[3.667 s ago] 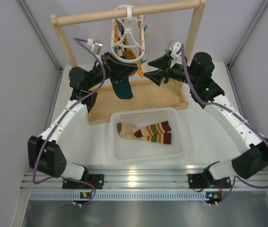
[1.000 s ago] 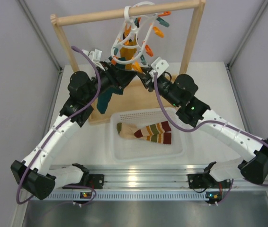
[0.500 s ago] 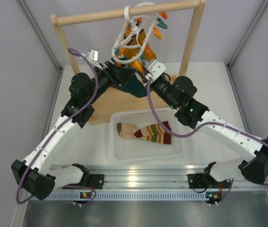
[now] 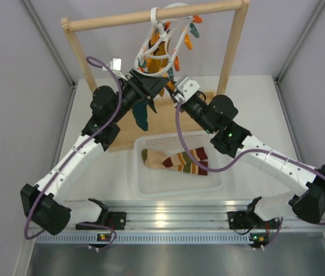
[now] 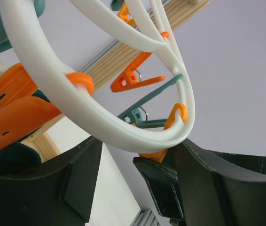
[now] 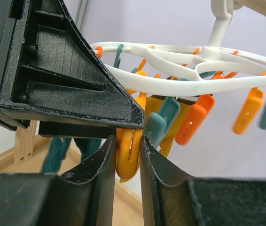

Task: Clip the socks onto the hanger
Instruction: Open the clamp at the hanger, then pick up the sock from the bin, then clamp the sock onto the hanger.

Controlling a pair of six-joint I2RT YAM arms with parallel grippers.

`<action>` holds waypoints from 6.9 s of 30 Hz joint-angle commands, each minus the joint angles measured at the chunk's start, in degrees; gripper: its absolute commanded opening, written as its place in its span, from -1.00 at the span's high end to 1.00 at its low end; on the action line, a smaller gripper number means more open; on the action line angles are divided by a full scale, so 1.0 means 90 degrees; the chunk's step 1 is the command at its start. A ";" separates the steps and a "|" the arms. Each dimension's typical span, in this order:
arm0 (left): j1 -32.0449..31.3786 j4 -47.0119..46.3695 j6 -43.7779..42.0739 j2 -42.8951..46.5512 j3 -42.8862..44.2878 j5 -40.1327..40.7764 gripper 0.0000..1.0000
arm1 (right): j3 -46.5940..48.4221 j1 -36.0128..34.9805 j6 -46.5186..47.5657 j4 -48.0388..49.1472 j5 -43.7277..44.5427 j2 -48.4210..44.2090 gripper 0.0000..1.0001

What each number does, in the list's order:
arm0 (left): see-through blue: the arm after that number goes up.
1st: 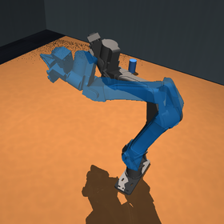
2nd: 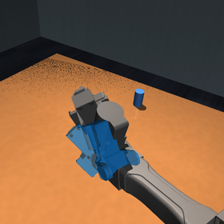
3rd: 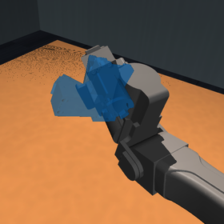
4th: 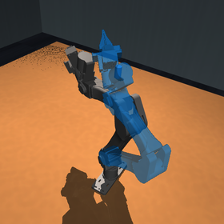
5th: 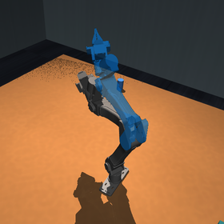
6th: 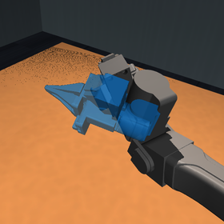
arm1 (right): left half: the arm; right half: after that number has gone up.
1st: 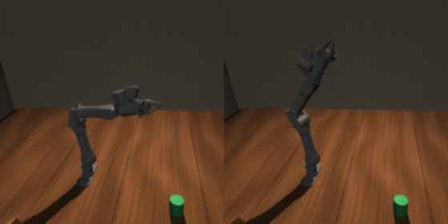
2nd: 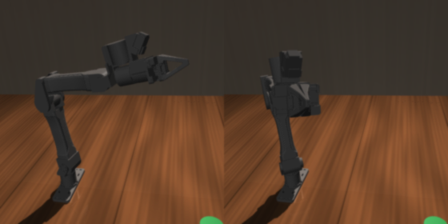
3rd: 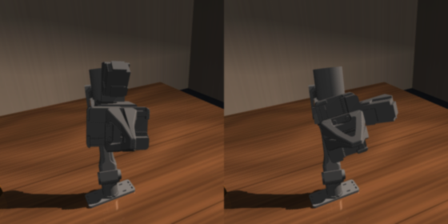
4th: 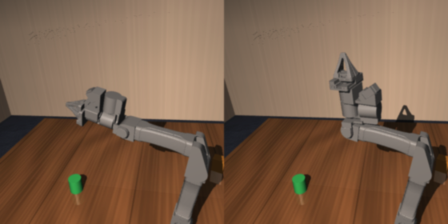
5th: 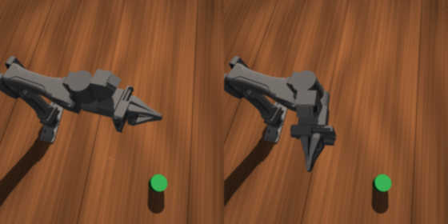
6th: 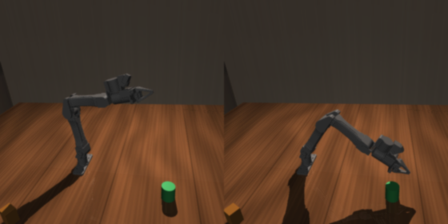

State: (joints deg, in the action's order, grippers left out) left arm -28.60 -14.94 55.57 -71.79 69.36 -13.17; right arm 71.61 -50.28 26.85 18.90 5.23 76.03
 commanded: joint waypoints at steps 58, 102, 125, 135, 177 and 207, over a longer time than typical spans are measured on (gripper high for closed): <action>0.0238 -0.0967 -0.0306 -0.0656 0.0447 -0.0499 1.00 | -0.1980 0.1329 0.1000 -0.4377 -0.1765 0.0692 0.36; 0.0277 -0.0987 -0.0345 -0.0608 0.0281 -0.0441 1.00 | -0.2039 0.1007 -0.4849 -0.4121 0.0855 0.2431 0.72; 0.0326 -0.1191 -0.0433 -0.0490 0.0242 -0.1232 1.00 | -0.2849 0.0782 0.1242 -0.2355 -0.0542 -0.2440 1.00; 0.0336 -0.1406 -0.0325 -0.0568 0.0271 -0.1817 1.00 | -0.3670 0.0831 0.4865 0.0398 -0.2356 -0.2599 1.00; 0.0355 -0.1582 -0.0423 -0.0832 0.0301 -0.2970 1.00 | -0.1981 0.1114 0.6538 0.1143 -0.3765 -0.0987 1.00; 0.0355 -0.1504 -0.0267 -0.0959 0.0359 -0.3058 1.00 | -0.1541 0.1182 0.6675 0.1934 -0.3726 -0.0489 1.00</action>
State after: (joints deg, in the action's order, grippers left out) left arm -24.14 -29.54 53.52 -79.44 71.16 -31.18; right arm 53.78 -40.58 86.98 31.94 -27.14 71.44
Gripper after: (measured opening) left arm 0.286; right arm 0.021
